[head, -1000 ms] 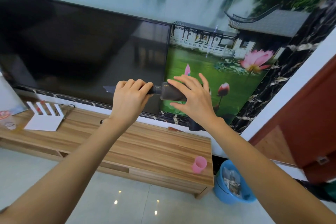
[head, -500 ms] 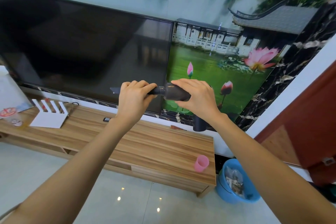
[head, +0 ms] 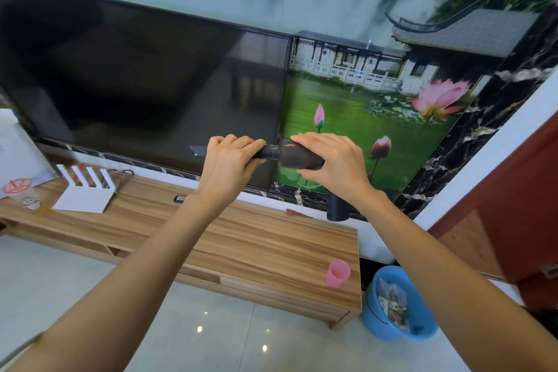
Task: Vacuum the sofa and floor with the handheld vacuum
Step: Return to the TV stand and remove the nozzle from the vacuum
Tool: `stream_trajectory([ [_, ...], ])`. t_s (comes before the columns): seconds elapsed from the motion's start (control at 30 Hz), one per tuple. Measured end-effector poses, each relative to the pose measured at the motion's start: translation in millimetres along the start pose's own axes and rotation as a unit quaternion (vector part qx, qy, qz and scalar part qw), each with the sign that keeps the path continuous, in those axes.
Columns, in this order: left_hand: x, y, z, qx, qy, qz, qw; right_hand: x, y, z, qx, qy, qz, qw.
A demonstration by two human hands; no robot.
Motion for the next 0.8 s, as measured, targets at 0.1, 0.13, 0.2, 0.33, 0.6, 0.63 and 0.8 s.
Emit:
stream_trajectory([
  [0.1,0,-2,-1,0.015,-0.010,-0.003,1.000,-1,0,-2,0.002,-0.008,0.001,1.000],
  [0.13,0,-3,-1,0.020,-0.011,-0.002,1.000,-1,0,-3,0.003,-0.011,0.000,1.000],
  [0.2,1,-4,0,0.023,-0.011,0.001,1.000,-1,0,-3,0.004,-0.016,-0.003,1.000],
  [0.33,5,-4,0,0.021,0.001,0.004,1.000,-1,-1,-5,0.006,-0.019,-0.004,1.000],
  [0.6,12,-1,-1,0.012,0.016,0.014,1.000,5,-4,-8,0.023,-0.014,0.006,1.000],
  [0.63,13,0,-1,0.012,0.017,0.014,1.000,6,-4,-7,0.023,-0.011,0.007,1.000],
  [0.8,14,4,0,0.002,0.023,-0.002,1.000,7,-6,-2,0.024,0.002,0.008,1.000],
])
Point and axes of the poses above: each hand's wrist, its own z-axis towards the middle knuckle, its own x-axis out of the palm, y = z × x, the point moved 10 cm from there along z, towards the middle knuckle, and after that the axes turned 4 degrees about -x, right-handed, at the moved point
